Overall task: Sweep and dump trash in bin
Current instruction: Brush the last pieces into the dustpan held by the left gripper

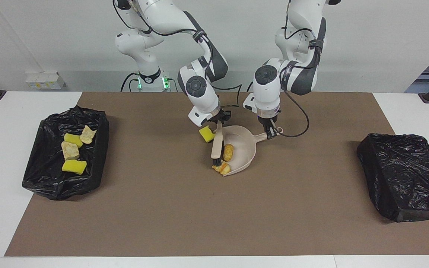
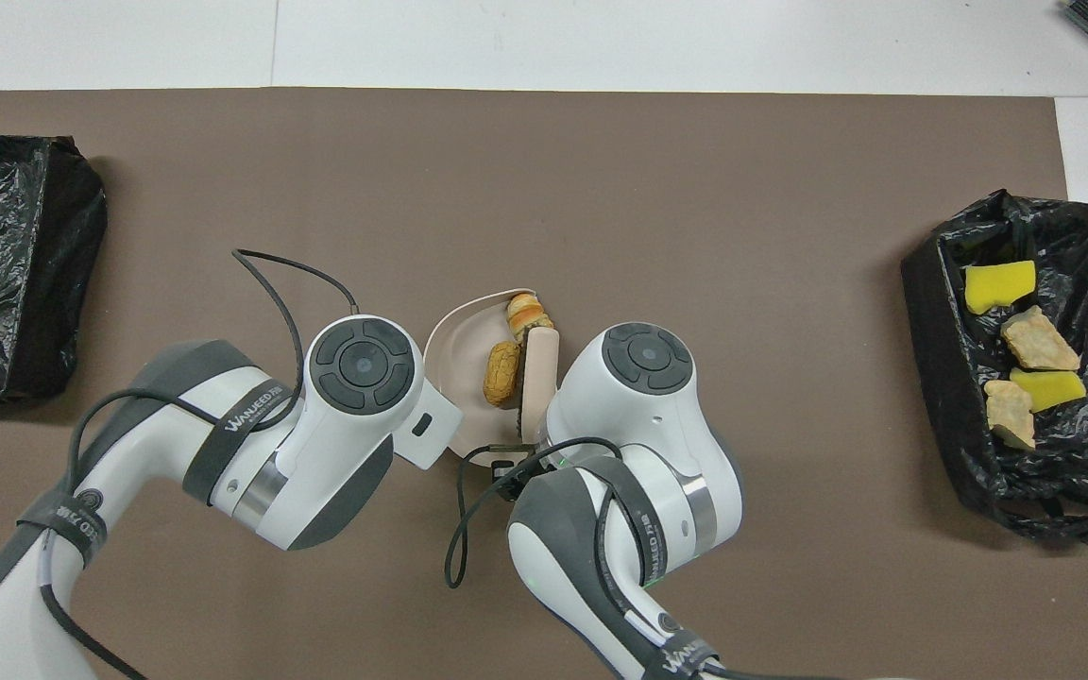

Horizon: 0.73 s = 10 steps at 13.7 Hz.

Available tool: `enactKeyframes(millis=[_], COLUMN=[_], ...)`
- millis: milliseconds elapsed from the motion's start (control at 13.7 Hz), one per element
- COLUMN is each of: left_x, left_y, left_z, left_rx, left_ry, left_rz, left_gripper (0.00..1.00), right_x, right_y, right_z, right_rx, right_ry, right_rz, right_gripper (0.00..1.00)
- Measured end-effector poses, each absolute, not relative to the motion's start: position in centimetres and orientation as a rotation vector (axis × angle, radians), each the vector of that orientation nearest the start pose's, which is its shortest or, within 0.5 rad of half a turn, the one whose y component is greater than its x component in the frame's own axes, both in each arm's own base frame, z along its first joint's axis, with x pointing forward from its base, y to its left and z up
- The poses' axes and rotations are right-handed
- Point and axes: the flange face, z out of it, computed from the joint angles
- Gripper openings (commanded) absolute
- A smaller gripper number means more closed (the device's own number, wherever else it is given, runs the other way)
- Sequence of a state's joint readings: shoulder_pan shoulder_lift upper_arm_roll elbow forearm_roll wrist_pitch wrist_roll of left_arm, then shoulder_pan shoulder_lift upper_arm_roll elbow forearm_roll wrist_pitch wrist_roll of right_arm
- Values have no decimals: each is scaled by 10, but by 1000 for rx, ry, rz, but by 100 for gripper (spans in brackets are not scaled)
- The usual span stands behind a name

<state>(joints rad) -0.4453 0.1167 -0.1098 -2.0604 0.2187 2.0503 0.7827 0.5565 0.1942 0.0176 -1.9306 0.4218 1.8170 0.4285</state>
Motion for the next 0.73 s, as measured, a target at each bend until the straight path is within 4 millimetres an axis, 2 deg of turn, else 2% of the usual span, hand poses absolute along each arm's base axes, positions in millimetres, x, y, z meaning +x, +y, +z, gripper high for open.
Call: enactKeyframes(millis=[146, 292, 511, 729], left_x=[479, 476, 473, 473], left_y=[-283, -287, -291, -292], left_z=[370, 371, 371, 371], left_rx=[-2222, -2199, -2179, -2132], left_ry=[1976, 1998, 2019, 2073], left_rz=[215, 214, 215, 221], left_gripper=[0, 0, 0, 0], right_x=[459, 448, 412, 374], right_y=[310, 299, 284, 272], right_z=[395, 401, 379, 359], right_rx=[-2938, -2984, -3006, -3055], right_ry=[-10, -46, -31, 165], right_rz=[755, 828, 950, 1042], right_gripper=[0, 0, 0, 0])
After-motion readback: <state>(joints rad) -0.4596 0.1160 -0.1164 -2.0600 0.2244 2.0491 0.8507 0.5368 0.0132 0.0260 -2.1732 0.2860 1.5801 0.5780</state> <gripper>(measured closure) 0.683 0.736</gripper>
